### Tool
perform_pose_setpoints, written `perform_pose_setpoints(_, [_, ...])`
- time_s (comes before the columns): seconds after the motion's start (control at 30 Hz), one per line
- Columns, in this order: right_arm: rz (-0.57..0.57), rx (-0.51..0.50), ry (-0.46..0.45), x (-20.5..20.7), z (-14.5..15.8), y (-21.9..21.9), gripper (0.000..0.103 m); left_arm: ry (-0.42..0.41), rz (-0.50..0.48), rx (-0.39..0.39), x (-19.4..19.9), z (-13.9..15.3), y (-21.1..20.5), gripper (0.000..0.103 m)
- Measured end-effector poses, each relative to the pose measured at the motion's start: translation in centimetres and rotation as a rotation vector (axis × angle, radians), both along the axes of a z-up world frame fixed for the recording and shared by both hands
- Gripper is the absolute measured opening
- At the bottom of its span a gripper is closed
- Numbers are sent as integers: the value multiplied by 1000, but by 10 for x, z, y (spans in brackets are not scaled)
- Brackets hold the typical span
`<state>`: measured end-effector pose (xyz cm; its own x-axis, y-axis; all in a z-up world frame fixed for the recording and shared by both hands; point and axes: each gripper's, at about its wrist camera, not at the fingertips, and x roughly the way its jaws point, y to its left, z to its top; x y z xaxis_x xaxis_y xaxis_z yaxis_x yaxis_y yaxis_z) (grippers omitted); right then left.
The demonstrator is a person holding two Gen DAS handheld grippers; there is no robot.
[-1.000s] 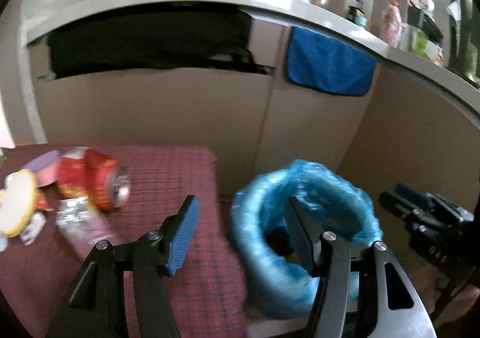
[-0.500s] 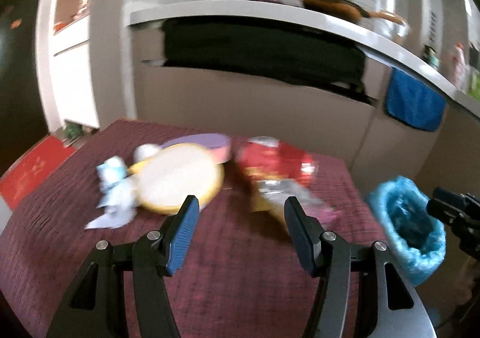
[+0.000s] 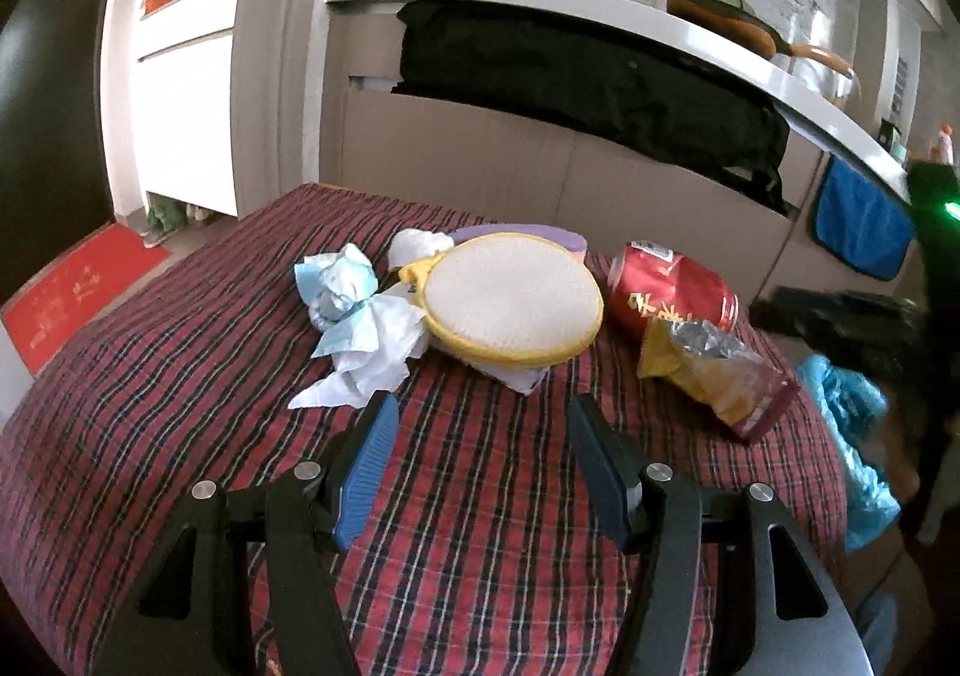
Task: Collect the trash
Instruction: 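Move both tools back toward the table, then grasp the red can with the right tool while the left tool grasps the snack wrapper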
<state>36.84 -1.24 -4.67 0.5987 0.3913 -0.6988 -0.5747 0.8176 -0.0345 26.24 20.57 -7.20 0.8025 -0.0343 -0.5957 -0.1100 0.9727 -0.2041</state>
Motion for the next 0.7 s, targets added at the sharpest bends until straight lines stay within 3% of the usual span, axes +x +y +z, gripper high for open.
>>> perform_pose_setpoints(0.17, [-66, 26, 17, 56, 3, 4, 42, -3, -26, -35, 3, -3, 6, 60])
perform_pose_setpoints(0.3, [83, -8, 110, 99, 1, 23, 42, 9, -51, -29, 4, -4, 7, 60])
perform_pose_setpoints(0.4, [126, -86, 145, 126, -12, 31, 42, 16, -50, -21, 4, -4, 12, 60])
perform_pose_setpoints(0.47, [147, -97, 211, 136, -23, 30, 43, 16, -37, -24, 5, -4, 17, 60])
perform_pose_setpoints(0.6, [235, -21, 384, 142, -38, 20, 56, 21, -17, -59, 9, -7, 24, 60])
perform_pose_setpoints(0.7, [275, 11, 392, 127, -42, 23, 59, 35, -9, -59, 13, -11, 23, 60])
